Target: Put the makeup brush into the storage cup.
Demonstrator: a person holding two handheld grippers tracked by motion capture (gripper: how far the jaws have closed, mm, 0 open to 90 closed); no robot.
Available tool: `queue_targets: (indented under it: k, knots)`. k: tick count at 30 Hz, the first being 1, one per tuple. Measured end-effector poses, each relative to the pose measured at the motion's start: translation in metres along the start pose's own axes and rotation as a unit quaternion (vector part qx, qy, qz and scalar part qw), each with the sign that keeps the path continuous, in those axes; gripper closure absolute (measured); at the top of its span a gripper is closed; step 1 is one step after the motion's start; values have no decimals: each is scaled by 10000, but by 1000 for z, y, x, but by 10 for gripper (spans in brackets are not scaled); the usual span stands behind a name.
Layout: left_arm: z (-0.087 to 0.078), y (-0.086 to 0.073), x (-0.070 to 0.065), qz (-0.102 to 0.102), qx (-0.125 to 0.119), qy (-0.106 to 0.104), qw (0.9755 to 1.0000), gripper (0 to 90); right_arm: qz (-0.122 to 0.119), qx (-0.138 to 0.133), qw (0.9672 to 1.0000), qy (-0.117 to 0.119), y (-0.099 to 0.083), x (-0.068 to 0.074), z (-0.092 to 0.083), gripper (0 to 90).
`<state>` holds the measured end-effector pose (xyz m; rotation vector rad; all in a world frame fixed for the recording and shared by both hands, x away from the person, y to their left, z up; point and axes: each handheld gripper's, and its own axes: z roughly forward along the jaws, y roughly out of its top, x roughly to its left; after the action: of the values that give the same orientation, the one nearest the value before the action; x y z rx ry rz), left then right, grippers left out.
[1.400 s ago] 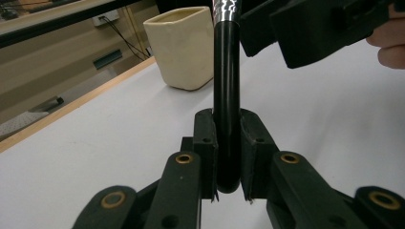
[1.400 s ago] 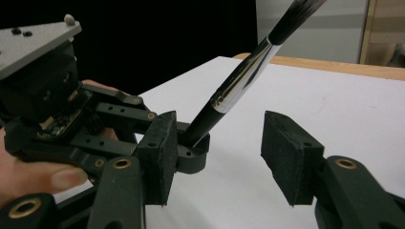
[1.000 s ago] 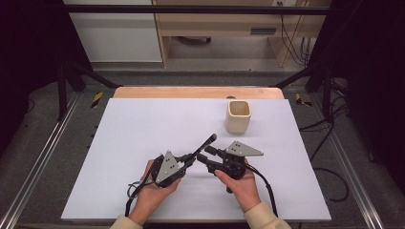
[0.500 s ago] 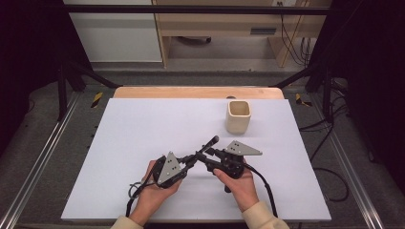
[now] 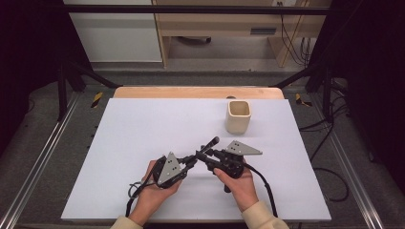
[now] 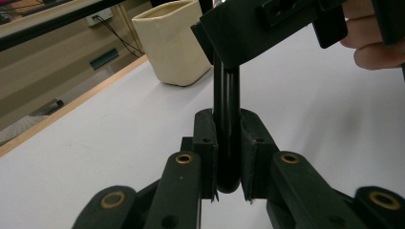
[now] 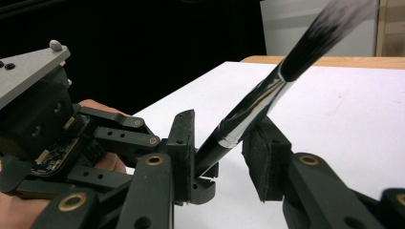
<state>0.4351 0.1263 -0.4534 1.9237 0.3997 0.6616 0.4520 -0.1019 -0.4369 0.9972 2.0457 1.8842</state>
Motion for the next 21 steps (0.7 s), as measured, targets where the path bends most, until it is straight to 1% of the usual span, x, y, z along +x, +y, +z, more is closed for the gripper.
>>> queue_targets:
  k: [3,6,7,9,21]
  knots:
    - [0,0,0,44,18,-23,10000,788,38,-13,10000,2,0,0,0,652]
    - [0,0,1,44,26,-29,10000,788,41,-27,10000,6,0,-1,-1,663]
    - [0,-1,0,41,26,-24,10000,788,91,-31,10000,23,0,-1,-1,674]
    - [1,-1,0,44,33,-24,10000,788,104,-50,9999,25,0,-2,-1,687]
    - [3,-2,-1,46,50,-12,10000,788,229,-49,9997,110,0,-3,-2,721]
